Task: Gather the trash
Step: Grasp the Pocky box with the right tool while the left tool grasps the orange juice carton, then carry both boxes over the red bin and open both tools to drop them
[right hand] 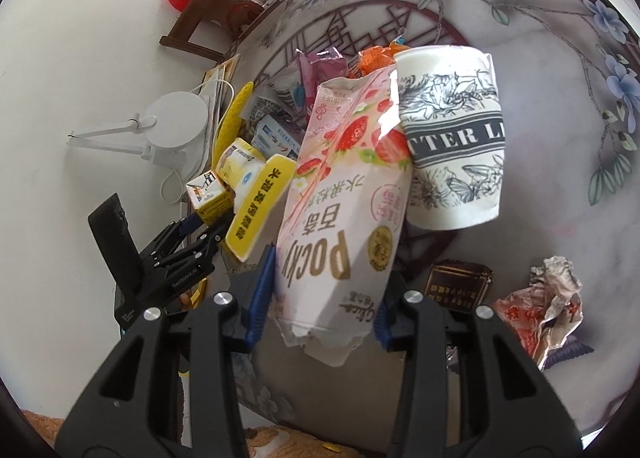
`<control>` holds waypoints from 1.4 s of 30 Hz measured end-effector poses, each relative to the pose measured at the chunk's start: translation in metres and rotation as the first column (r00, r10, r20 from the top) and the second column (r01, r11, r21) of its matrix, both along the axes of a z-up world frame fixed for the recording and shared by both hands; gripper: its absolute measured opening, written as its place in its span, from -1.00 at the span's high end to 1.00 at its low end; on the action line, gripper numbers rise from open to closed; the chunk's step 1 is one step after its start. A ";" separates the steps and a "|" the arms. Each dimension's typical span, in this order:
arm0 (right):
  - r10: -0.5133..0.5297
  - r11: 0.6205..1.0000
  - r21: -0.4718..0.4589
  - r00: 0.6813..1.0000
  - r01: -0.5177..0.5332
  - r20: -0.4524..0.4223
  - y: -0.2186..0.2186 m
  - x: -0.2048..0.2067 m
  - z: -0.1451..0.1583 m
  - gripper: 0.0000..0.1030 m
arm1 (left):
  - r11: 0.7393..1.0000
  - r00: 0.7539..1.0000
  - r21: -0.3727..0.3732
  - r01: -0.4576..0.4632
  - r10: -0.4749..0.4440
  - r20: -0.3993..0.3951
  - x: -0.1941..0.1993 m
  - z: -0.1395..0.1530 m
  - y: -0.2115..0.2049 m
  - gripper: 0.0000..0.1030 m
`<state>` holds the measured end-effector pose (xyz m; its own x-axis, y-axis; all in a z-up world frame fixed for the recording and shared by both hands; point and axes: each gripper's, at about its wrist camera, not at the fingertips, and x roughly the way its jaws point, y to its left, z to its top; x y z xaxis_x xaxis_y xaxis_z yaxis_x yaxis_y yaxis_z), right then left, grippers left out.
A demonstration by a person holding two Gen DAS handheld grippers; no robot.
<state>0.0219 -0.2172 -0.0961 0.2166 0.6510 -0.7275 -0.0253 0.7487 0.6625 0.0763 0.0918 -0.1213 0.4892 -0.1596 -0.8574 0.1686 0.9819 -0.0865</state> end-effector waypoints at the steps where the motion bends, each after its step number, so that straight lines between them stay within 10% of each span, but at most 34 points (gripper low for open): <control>1: 0.002 1.000 -0.002 1.000 -0.002 -0.004 0.001 0.001 -0.001 0.20 | 1.000 1.000 -0.004 -0.008 0.009 0.007 -0.002 0.001 0.001 -0.30; 10: 0.026 0.999 -0.051 0.987 -0.018 0.161 0.007 0.006 0.048 0.21 | 0.982 0.977 -0.113 -0.153 0.167 0.130 -0.022 0.052 0.021 -0.30; 19: -0.015 0.991 -0.120 0.947 0.056 0.321 -0.020 -0.007 0.089 0.21 | 0.964 0.969 -0.261 -0.044 0.105 0.223 -0.012 0.101 -0.030 -0.30; 42: -0.470 0.842 -0.189 0.860 0.504 0.199 -0.336 -0.033 0.032 0.20 | 0.902 0.946 -0.302 0.307 -0.254 0.203 0.019 0.105 -0.318 -0.30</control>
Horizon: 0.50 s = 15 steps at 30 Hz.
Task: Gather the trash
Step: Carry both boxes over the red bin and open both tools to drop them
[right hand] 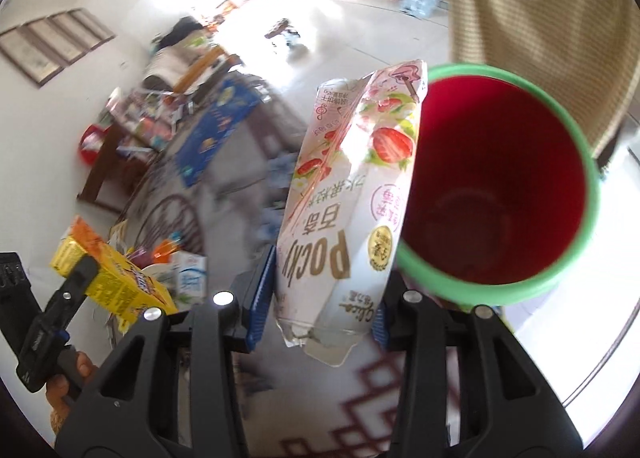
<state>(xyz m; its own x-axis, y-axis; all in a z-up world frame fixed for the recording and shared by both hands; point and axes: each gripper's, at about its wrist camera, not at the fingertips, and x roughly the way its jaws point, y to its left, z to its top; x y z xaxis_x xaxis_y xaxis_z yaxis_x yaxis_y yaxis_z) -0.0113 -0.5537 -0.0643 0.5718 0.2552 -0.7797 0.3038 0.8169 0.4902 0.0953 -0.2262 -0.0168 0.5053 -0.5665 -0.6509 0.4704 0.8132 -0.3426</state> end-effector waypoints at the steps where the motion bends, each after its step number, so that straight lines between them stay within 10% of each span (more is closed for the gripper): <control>1: -0.009 1.000 0.005 1.000 0.009 -0.013 -0.009 -0.001 -0.005 0.19 | 1.000 1.000 -0.005 0.014 -0.014 -0.001 -0.008 -0.001 -0.016 -0.30; 7: -0.056 0.998 0.004 0.997 0.056 -0.049 -0.045 -0.012 -0.019 -0.29 | 0.991 0.991 -0.038 0.126 -0.128 -0.036 -0.005 -0.010 -0.092 -0.30; 15: -0.129 0.991 -0.034 0.991 0.128 -0.033 -0.089 -0.035 -0.019 -0.35 | 0.966 0.965 -0.011 0.260 -0.260 -0.038 0.000 -0.024 -0.185 -0.30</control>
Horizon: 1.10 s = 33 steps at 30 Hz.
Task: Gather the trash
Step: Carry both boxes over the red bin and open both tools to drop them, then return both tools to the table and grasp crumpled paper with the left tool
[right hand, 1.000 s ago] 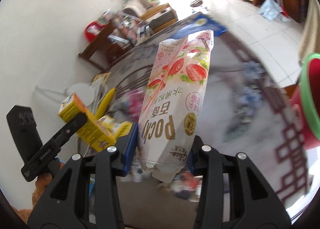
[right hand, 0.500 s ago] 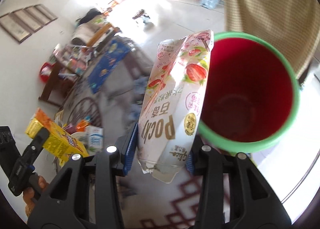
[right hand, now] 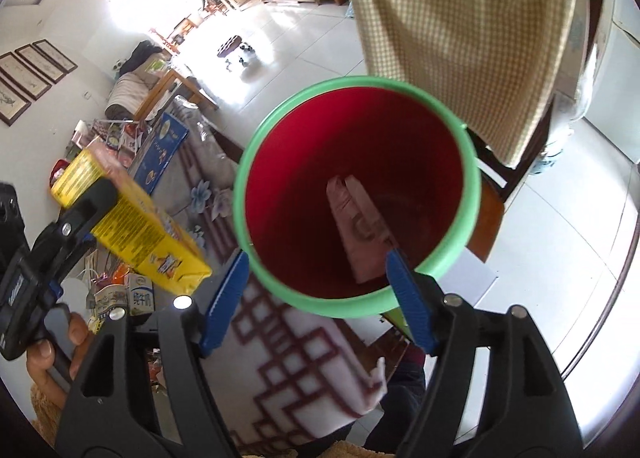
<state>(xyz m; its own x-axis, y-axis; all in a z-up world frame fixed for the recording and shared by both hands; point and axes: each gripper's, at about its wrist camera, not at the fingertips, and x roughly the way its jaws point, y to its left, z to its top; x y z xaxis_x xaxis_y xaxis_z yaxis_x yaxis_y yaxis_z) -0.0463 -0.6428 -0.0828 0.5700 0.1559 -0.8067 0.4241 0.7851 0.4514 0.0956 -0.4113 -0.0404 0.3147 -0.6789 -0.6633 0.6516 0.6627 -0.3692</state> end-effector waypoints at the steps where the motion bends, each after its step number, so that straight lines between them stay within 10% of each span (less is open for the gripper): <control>1: -0.008 1.000 -0.001 1.000 0.008 0.000 -0.006 -0.005 0.000 -0.36 | 1.000 1.000 0.001 0.007 -0.007 -0.003 0.002 -0.001 -0.006 -0.30; 16: -0.088 0.996 -0.012 0.996 0.088 0.007 -0.042 -0.052 0.005 -0.38 | 1.000 1.000 0.027 0.014 -0.015 0.021 0.006 -0.002 -0.068 -0.72; 33: 0.195 0.979 -0.072 0.980 -0.193 0.025 0.056 0.014 0.015 -0.43 | 0.954 0.952 0.053 -0.294 0.288 0.100 -0.017 0.011 0.101 -0.72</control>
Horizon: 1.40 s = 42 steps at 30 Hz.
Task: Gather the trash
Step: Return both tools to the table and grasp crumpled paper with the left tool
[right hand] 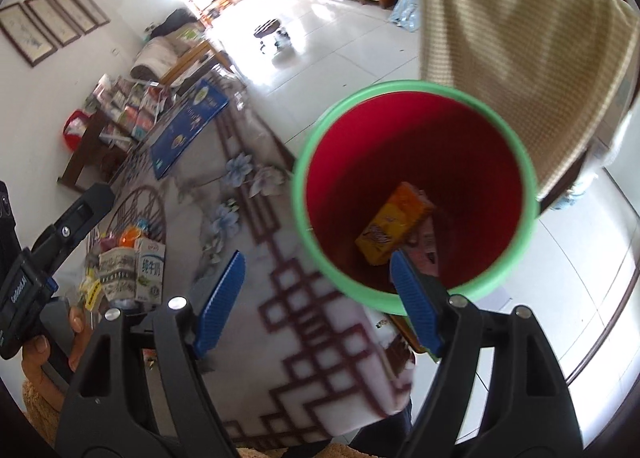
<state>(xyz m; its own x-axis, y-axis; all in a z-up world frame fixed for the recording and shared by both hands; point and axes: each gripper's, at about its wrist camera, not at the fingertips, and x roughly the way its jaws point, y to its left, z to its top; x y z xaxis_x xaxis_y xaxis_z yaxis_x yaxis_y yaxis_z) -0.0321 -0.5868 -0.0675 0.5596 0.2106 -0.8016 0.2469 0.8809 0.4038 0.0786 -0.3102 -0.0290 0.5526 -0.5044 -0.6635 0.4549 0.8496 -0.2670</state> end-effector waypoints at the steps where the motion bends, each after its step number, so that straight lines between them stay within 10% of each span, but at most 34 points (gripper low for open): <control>1: 0.024 1.000 -0.001 1.000 -0.024 -0.002 0.011 0.005 0.000 -0.43 | 1.000 1.000 0.001 -0.022 0.022 -0.003 0.001 -0.002 0.013 -0.72; 9: 0.184 0.983 -0.015 0.983 -0.184 -0.019 0.106 0.032 0.000 -0.43 | 0.962 0.961 -0.012 -0.273 0.272 -0.057 -0.003 -0.018 0.144 -0.72; 27: 0.458 0.889 -0.013 0.889 -0.458 -0.013 0.320 0.036 0.004 -0.27 | 0.792 0.752 0.173 -0.586 0.610 -0.250 -0.063 -0.114 0.403 -0.59; 34: 0.528 0.849 -0.016 0.849 -0.528 -0.021 0.372 0.027 0.004 -0.18 | 0.836 0.766 0.147 -0.529 0.544 -0.343 -0.047 -0.151 0.414 -0.55; 38: 0.562 0.827 -0.003 0.827 -0.563 -0.022 0.395 0.025 0.003 -0.18 | 0.864 0.781 0.072 -0.498 0.483 -0.396 -0.044 -0.159 0.413 0.11; 42: 0.594 0.805 0.025 0.804 -0.593 -0.022 0.419 0.031 -0.001 -0.15 | 0.869 0.805 0.102 -0.484 0.488 -0.338 -0.050 -0.149 0.410 0.23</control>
<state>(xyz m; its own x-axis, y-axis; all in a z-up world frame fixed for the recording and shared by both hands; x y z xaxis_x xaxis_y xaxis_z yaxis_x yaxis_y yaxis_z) -0.0008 -0.1677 -0.0687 0.2991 0.5076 -0.8080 -0.3108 0.8524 0.4204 0.0285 0.0997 -0.1779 0.4610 -0.2228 -0.8590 -0.1371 0.9385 -0.3169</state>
